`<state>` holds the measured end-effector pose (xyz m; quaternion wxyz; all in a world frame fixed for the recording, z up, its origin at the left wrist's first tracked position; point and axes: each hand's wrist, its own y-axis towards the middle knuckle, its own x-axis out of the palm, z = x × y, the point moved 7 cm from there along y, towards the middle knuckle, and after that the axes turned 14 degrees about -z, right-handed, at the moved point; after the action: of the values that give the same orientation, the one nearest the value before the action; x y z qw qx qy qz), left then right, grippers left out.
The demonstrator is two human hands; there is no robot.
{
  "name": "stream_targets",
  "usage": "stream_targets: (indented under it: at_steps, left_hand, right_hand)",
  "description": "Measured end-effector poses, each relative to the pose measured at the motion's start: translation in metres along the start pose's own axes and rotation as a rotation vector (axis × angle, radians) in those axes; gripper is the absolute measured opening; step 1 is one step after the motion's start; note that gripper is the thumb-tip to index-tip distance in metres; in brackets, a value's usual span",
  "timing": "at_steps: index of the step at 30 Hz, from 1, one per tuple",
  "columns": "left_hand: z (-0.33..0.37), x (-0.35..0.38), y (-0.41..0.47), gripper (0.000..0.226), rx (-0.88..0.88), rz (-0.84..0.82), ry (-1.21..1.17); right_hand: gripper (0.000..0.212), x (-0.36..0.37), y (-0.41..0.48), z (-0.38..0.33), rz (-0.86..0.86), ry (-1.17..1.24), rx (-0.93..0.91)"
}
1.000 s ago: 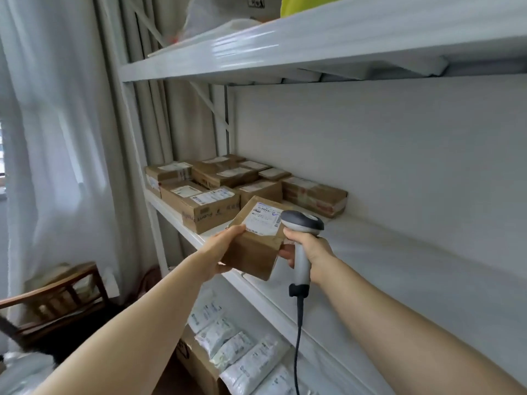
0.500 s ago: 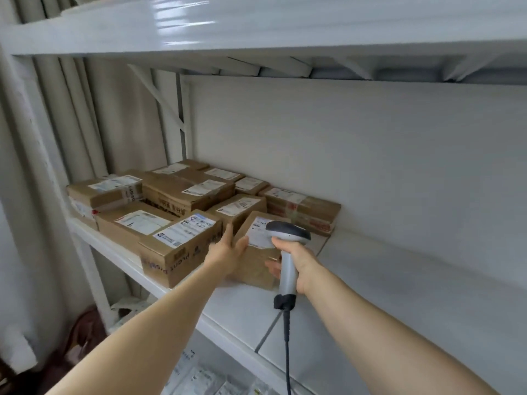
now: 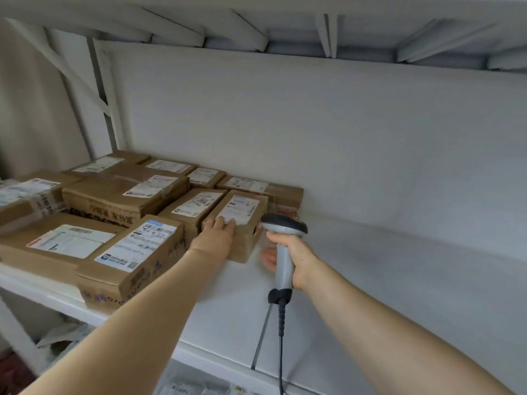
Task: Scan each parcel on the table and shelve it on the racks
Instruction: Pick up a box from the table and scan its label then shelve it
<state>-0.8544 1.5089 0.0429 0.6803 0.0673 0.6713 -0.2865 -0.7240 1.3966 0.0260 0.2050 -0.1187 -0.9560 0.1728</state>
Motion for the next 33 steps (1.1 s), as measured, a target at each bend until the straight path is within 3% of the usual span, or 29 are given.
stream_targets:
  at_steps: [8,12,19,24,33]
  left_hand:
    - [0.022,-0.002,-0.003,0.069,-0.069,0.121,0.059]
    - [0.078,0.004,-0.032,0.078,0.074,0.239,0.06]
    - [0.205,0.036,-0.101,0.069,0.256,0.225,0.106]
    - [0.326,0.079,-0.181,0.048,0.438,0.155,0.171]
    - [0.556,0.201,-0.354,0.031,0.82,0.023,0.408]
  right_hand:
    - [0.02,-0.032,-0.046,-0.013,0.02,0.04,-0.065]
    - [0.024,-0.059,-0.082,-0.01,0.046,0.029,-0.103]
    - [0.023,-0.136,-0.195,0.017,0.174,0.028,-0.168]
    - [0.031,-0.215,-0.317,0.052,0.296,-0.011,-0.199]
    - [0.018,-0.371,-0.564,0.142,0.644,0.205,-0.336]
